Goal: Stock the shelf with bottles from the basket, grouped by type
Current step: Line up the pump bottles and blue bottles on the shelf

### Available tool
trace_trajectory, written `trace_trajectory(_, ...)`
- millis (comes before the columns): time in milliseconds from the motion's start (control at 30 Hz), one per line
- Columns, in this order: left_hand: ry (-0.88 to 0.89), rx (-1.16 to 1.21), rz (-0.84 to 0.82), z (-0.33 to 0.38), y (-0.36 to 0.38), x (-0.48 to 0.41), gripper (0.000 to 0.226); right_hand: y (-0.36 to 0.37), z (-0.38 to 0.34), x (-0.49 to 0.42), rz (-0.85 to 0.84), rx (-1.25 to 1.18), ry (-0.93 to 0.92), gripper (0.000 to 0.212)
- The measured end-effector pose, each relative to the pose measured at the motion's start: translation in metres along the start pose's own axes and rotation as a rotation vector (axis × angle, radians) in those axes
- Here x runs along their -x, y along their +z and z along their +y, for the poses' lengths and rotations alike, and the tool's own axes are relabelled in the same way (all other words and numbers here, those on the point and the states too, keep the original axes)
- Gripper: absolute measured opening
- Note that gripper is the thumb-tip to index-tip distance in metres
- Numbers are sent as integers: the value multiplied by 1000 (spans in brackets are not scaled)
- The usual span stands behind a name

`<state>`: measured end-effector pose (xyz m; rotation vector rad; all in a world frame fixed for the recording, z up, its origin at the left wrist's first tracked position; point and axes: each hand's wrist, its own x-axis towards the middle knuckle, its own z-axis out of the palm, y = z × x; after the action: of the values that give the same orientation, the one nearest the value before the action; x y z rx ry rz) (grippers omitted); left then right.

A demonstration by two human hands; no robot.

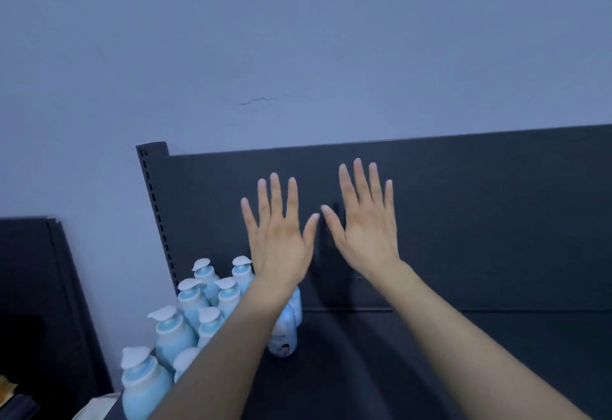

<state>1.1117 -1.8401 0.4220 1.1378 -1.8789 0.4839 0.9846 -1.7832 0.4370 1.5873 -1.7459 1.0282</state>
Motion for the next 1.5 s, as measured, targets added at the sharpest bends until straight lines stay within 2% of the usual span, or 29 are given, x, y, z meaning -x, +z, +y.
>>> trace_trajectory(133, 41, -15, 32, 23, -14, -16, 67, -39, 17, -6, 21, 206, 58, 67)
trace_trajectory(467, 178, 201, 13, 145, -30, 9, 69, -136, 88, 53, 41, 465, 253, 64)
trace_trajectory(667, 288, 352, -15, 249, -42, 40, 68, -207, 149, 103, 99, 573, 355, 61)
trace_trajectory(967, 410, 532, -139, 431, -59, 134, 67, -328, 261, 221, 69, 665, 487, 62)
trace_trajectory(1233, 565, 640, -281, 561, -56, 254, 67, -389, 349, 354, -65, 695, 645, 62)
trace_trajectory(1500, 762, 695, -456, 629, -2, 358, 65, -386, 416, 475, -297, 712, 908, 65)
